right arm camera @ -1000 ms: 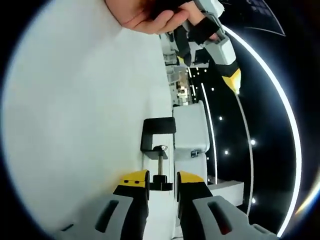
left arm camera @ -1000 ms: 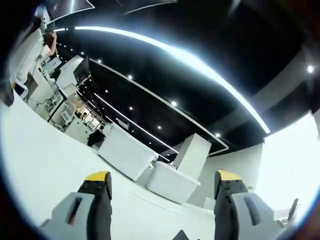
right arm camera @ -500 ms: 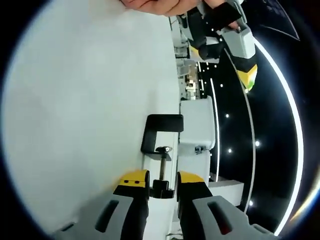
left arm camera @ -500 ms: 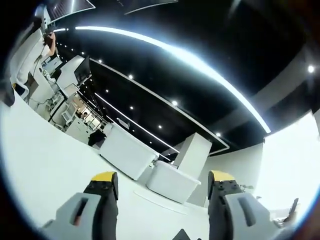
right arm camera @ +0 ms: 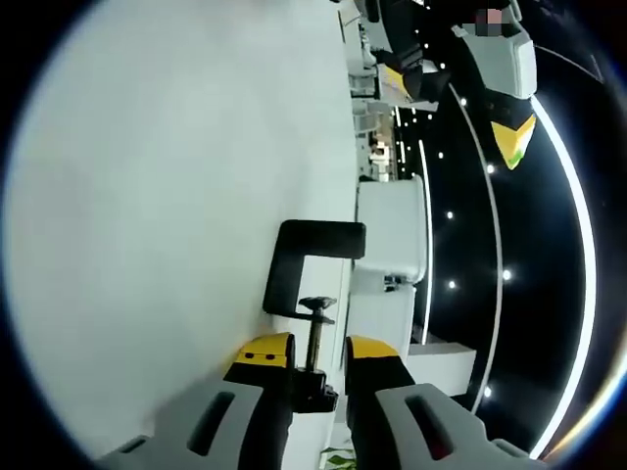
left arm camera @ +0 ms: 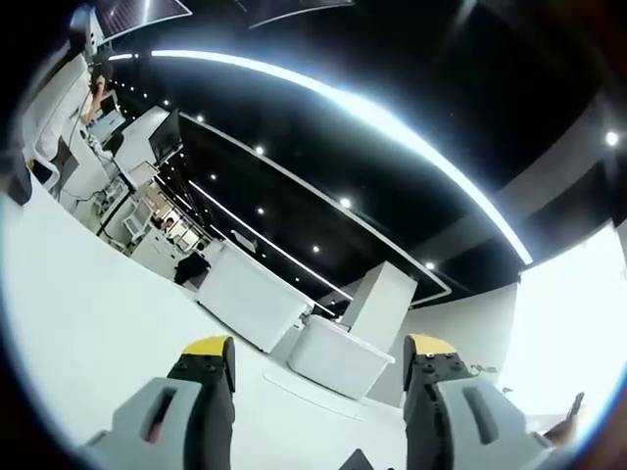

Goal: Clamp the fixed fixture on the desktop, loosen the retaining clip, secure it to the edge of the desk, and tighten the retaining clip.

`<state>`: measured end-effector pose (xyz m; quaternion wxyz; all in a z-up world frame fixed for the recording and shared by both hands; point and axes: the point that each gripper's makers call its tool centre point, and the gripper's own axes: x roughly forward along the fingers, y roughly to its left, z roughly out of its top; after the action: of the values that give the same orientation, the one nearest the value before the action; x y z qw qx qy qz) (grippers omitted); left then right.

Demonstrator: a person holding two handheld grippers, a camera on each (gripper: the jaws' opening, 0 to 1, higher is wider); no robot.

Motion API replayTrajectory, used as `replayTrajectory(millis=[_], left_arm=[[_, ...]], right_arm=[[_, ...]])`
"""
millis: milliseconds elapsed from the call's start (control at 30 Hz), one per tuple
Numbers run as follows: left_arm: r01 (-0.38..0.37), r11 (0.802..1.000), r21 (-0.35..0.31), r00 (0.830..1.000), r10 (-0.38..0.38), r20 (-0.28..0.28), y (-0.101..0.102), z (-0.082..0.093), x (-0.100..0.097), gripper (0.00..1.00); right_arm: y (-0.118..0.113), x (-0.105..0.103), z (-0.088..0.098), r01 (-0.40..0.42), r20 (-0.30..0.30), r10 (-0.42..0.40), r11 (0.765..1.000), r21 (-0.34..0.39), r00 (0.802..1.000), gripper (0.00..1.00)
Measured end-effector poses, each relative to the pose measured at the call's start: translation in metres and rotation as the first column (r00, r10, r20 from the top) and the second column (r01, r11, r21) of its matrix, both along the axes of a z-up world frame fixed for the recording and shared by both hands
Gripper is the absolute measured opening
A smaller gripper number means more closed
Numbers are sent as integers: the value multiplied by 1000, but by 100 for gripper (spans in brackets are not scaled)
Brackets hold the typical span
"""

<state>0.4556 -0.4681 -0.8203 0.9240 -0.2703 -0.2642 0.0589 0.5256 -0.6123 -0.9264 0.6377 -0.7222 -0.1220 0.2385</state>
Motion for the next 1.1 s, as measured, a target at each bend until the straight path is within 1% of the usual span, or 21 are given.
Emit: replayTrajectory(millis=[100,233,400,500,567,667,733,933,1100], left_arm=[[0,1000,-3,1000,0,0,1,0,0,68],[2,1000,1,1000,-2,-2,0,-1,1,66],[3,1000,-2,1000,-3,-3,2,-1,3,65],[2,1000,-4,1000,-2,0,1,-1,2,63],[1,1000,-5,1000,-1,-1,1,-1,2,63],[0,1000,0,1000,0,-3,0,-1,2,62],[1,1000,3,1000,-1,-4,0,-1,2,61],[-1,1000,5,1000,1,-6,1,-1,2,61],[2,1000,1,1000,-2,-9,1,-3,4,60]], right_arm=[[1,6,0,10,-3,-10,1000,4,1000,19],[1,9,-1,18,-4,-18,1000,2,1000,18],[1,10,-2,25,5,-25,999,-21,1000,15],[1,12,-3,45,3,-45,998,-35,999,14],[0,13,-4,54,0,-54,997,-50,999,13],[0,14,-9,62,-6,-63,992,-110,998,9],[0,16,-11,73,-8,-75,989,-131,997,8],[-1,22,-11,117,30,-113,977,-177,993,8],[-3,25,-10,148,28,-145,970,-192,989,7]])
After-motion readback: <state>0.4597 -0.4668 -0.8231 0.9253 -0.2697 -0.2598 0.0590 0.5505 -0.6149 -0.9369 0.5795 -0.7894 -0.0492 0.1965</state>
